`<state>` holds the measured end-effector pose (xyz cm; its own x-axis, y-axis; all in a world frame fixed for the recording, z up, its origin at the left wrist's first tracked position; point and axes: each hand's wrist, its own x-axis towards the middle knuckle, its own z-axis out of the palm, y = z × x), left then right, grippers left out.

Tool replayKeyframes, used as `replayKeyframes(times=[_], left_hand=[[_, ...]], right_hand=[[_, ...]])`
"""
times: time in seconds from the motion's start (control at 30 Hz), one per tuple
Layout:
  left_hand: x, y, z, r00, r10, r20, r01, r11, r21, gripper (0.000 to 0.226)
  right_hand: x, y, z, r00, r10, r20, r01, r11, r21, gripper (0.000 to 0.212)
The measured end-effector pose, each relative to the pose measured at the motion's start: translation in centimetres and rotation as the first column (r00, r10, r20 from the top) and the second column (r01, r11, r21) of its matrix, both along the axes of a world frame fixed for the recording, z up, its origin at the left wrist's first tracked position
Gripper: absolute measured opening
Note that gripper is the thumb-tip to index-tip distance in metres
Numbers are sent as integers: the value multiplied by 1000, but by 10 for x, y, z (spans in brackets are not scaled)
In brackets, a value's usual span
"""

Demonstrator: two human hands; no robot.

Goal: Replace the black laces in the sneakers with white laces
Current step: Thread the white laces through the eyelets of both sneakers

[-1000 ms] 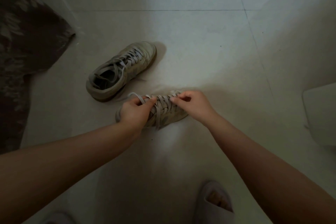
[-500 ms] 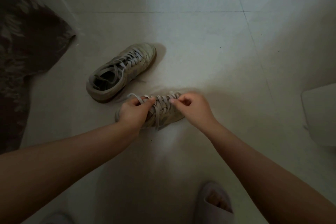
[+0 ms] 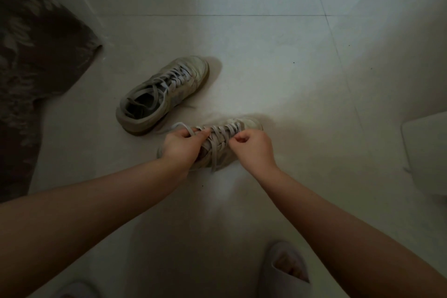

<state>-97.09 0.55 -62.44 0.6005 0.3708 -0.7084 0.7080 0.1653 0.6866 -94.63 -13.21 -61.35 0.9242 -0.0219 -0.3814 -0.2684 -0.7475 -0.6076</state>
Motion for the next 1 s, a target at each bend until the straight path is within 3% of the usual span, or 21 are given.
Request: replayKeyframes(times=[0.1,0.17,0.23,0.27,0.37,0.47,0.53,0.63,0.7,0.8,0.87,0.93,1.0], left_hand=[[2,2,0,1000,-1,-10,1,1000,-10,13],[6,7,1,1000,-1,-19,0,999,-33,12],[9,10,2,1000,-3,-28,1,998,-68,11],[9,10,1,1000,-8,-29,5,997,-76,11],[3,6,-2,1000,-26,-8,25,998,-64,12],[2,5,-4,1000,-24,-15,23,998,-54,13],[2,6,-5,999,-27,-17,26,998,-61,13],[1,7,-7,1000,-26,-8,26,999,-39,13],[0,6,-7,999,-32,-10,31,999,-41,13],[1,4,-4,1000,-18,-6,18,998,-66,13],[2,3,-1,1000,-12,-1,12,995,-95,10],[3,3,2,1000,-6,-1,6,992,-129,7],[3,4,1,1000,-20,-1,19,991,-134,8]], right_hand=[[7,3,2,986,98,-134,-105,993,-49,32],[12,0,3,967,-7,-254,48,987,155,38],[16,-5,4,912,-105,-396,267,885,381,35],[16,-8,4,904,-89,-419,277,868,412,34],[13,-16,-2,950,15,-313,86,948,305,29],[8,-20,-7,997,68,21,-71,985,155,15],[7,-19,-7,969,167,181,-185,979,87,10],[8,-12,-4,950,290,118,-278,954,-109,16],[10,-8,-4,961,273,50,-265,957,-117,22],[14,-3,-2,973,216,-83,-219,975,-37,26],[15,-3,-1,975,112,-194,-84,985,148,28],[15,-5,-3,943,-15,-332,156,903,401,32],[14,-10,-5,900,-67,-430,294,821,489,32]])
